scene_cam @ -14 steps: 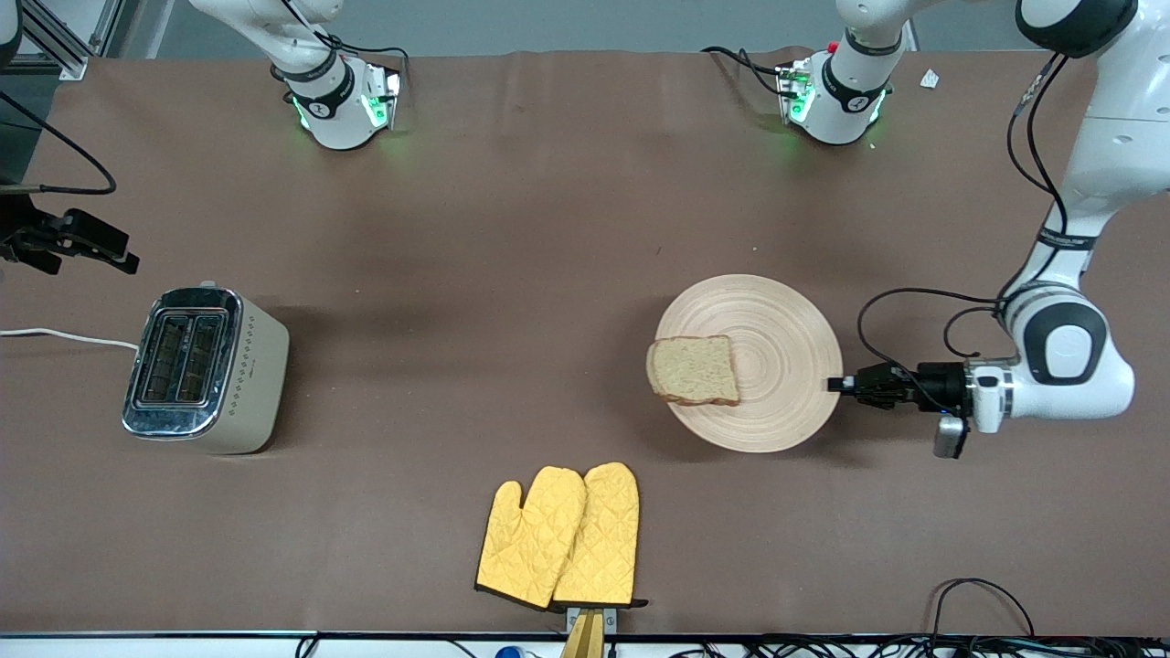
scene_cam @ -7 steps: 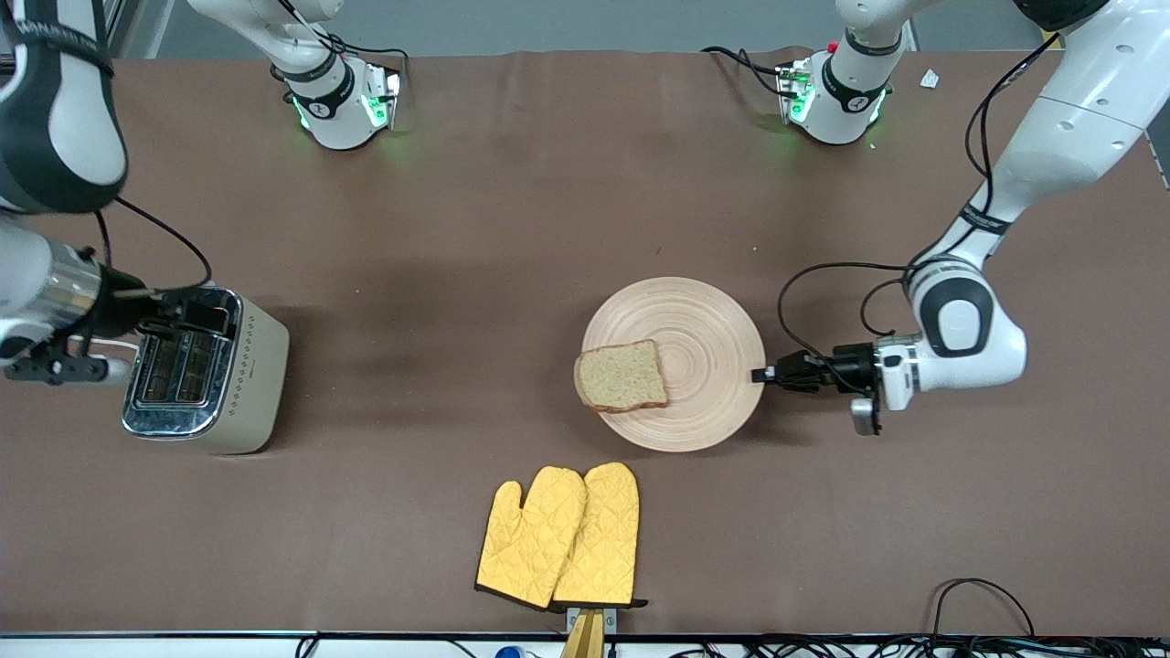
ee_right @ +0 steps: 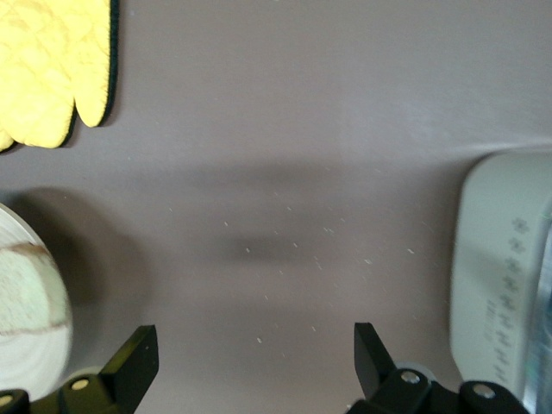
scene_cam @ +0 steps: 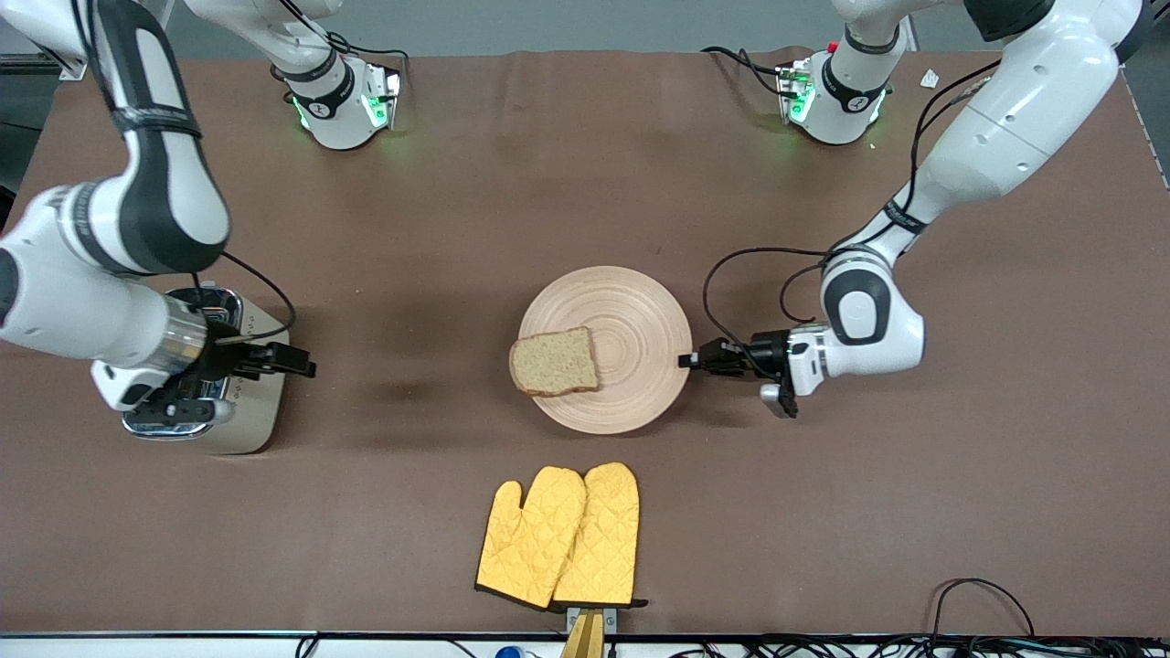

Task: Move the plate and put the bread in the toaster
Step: 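Slide the plate further with the left gripper while the right gripper approaches, then grasp the bread with the right gripper while the left gripper releases the plate, then lift the bread with the right gripper while the left gripper withdraws, then carry the bread over the toaster slot with the right gripper, then lower the bread into the toaster slot with the right gripper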

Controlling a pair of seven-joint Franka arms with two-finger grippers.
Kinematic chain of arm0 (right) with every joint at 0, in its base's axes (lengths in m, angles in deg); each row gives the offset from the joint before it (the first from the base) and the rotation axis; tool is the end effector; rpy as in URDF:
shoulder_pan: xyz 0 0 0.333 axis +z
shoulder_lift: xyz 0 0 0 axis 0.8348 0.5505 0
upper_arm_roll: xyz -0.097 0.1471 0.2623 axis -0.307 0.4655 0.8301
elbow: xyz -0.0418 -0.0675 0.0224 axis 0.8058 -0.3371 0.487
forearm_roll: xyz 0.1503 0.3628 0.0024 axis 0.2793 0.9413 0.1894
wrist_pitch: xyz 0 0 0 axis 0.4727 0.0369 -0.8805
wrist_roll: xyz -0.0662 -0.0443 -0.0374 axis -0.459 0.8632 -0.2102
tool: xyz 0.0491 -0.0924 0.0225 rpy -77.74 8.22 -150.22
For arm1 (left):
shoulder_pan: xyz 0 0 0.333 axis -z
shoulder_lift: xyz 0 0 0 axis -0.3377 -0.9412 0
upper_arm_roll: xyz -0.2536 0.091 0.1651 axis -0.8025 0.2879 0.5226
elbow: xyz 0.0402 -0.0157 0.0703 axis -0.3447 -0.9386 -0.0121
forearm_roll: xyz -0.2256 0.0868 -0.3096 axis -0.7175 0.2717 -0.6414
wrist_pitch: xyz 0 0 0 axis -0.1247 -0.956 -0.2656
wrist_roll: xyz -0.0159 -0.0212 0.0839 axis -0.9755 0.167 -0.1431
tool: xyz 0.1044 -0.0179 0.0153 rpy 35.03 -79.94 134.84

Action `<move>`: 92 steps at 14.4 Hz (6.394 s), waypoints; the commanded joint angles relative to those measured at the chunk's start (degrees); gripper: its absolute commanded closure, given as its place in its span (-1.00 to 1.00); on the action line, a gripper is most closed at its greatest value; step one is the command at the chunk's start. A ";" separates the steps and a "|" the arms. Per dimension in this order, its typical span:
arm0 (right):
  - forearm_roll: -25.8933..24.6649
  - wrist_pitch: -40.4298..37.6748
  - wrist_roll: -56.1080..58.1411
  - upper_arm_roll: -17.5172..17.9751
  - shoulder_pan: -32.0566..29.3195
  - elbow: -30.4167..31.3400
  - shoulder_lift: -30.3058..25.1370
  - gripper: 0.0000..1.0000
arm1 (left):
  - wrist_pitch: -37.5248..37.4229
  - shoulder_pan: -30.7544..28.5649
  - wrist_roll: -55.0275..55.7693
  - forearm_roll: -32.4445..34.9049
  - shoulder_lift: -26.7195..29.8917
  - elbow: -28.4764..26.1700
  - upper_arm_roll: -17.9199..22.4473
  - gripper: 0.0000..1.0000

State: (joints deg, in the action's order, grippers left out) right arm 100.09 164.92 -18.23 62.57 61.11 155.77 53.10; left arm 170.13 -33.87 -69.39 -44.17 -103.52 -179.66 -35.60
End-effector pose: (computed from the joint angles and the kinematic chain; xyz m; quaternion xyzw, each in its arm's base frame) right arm 0.6462 0.0828 0.4064 -0.9937 0.0048 0.0119 0.1110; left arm 0.5741 -0.2312 0.1534 0.8500 -0.0523 -0.0071 0.5241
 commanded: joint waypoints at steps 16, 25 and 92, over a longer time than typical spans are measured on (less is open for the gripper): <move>3.41 22.14 -9.67 -0.49 20.09 6.16 11.46 -0.81 | 4.63 2.79 8.86 0.03 -4.45 14.09 3.44 -1.00; 3.06 23.46 -9.67 -0.76 22.03 6.25 13.31 -0.22 | -11.60 -9.24 37.79 29.92 10.03 17.72 4.33 -1.00; -62.06 -31.65 -12.13 -9.99 13.94 -14.76 12.08 0.99 | -53.12 13.52 52.41 63.34 49.60 18.34 27.62 -1.00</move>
State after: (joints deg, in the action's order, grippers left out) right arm 39.04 133.63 -29.87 52.02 74.43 141.39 64.59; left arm 117.55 -20.06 -14.97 19.72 -55.23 -160.60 -8.03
